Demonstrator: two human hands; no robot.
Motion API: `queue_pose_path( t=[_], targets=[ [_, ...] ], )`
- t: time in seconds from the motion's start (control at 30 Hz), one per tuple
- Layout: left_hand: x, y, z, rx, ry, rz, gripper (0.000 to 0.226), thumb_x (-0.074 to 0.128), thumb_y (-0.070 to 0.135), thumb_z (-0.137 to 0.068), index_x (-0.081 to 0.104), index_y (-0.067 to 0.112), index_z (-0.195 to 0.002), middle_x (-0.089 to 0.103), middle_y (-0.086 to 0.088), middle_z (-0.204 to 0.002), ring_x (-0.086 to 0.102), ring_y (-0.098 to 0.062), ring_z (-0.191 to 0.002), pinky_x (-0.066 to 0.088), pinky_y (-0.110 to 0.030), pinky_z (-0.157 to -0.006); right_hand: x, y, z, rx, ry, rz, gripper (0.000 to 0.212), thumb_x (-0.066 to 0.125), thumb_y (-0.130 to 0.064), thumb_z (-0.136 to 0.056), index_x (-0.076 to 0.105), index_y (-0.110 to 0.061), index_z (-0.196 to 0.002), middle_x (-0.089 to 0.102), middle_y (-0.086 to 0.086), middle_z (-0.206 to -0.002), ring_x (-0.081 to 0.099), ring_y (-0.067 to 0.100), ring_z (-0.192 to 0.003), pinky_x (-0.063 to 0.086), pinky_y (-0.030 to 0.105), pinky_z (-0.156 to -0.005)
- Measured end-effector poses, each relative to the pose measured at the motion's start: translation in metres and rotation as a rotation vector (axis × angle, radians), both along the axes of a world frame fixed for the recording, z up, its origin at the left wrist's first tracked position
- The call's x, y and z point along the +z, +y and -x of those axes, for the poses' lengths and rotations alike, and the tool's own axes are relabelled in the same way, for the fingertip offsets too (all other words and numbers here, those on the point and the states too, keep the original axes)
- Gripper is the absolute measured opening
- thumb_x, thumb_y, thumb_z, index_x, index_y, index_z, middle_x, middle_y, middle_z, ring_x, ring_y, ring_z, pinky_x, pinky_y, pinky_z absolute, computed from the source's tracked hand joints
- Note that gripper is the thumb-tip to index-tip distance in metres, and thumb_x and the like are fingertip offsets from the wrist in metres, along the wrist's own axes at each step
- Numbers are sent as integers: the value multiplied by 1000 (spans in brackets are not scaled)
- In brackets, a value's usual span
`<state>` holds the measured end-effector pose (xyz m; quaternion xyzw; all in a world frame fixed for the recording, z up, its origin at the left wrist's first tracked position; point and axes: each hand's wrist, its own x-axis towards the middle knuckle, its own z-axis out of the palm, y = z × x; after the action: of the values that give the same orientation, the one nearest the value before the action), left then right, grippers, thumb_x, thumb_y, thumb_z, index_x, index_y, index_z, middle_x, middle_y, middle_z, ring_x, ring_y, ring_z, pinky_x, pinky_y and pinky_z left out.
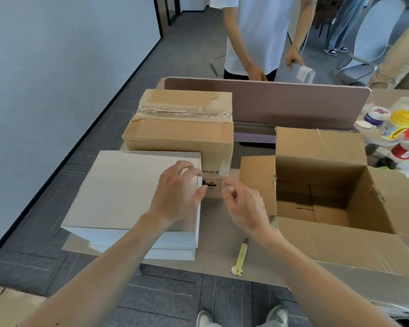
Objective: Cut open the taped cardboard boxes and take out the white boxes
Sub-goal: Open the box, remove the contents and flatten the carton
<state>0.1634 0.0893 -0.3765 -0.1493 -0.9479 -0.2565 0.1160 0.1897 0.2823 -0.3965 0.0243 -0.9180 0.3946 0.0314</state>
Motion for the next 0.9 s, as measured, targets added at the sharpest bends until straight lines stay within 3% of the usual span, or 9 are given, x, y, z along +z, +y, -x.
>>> queue_pose_path(
  t=[0.07,0.13,0.2,0.27,0.43,0.63,0.73,0.9],
  targets=[
    [4,37,0,-97,22,-33,30,62,40,-84,68,17,-103,59,4,-110,57,-15,-102,46,-30,-91,-2,28,-3,-29,13,16,22,50,-25,-101,66,-19,-115,70,-5,-92,63,11,-74,55,32,-67],
    [5,72,-1,-169,18,-69,28,63,38,-85,68,16,-101,60,4,-105,56,-10,-94,43,-19,-83,-7,59,-5,-81,14,24,18,51,-23,-100,68,-17,-104,69,-5,-84,63,12,-70,56,39,-65],
    [3,104,-1,-216,-12,-90,26,65,36,-86,68,16,-102,60,3,-106,53,-5,-93,35,-7,-80,-13,91,-6,-146,-4,36,19,51,-24,-100,69,-17,-101,69,-6,-81,62,13,-69,56,42,-65],
    [-5,132,3,-254,-81,-86,27,67,35,-87,68,17,-106,61,2,-110,53,-6,-98,33,-5,-83,-19,123,-8,-194,-13,28,20,51,-24,-100,70,-18,-103,69,-8,-85,63,11,-73,57,39,-67],
    [-41,183,25,-223,-312,-16,35,68,39,-91,62,23,-122,56,3,-127,52,-13,-121,37,-20,-101,-30,205,-13,-284,0,-7,18,55,-23,-99,72,-19,-104,70,-10,-89,65,6,-78,59,28,-71],
    [-80,210,58,-61,-551,77,63,59,56,-91,43,28,-146,36,-2,-156,29,-21,-146,32,-42,-115,-47,304,-17,-413,-64,-115,17,58,-25,-97,71,-19,-107,69,-1,-99,61,10,-85,51,22,-73],
    [-93,221,72,34,-605,80,73,58,63,-88,35,33,-151,26,-3,-162,17,-23,-151,29,-50,-118,-52,351,-15,-464,-117,-195,23,57,-27,-97,67,-19,-116,62,6,-115,57,21,-104,47,30,-85],
    [-99,226,89,165,-673,54,89,65,64,-84,23,30,-156,19,-6,-164,20,-30,-150,29,-51,-117,-54,406,-7,-586,-290,-336,46,53,-44,-95,51,-25,-137,44,13,-136,41,36,-126,38,49,-103]
  ],
)
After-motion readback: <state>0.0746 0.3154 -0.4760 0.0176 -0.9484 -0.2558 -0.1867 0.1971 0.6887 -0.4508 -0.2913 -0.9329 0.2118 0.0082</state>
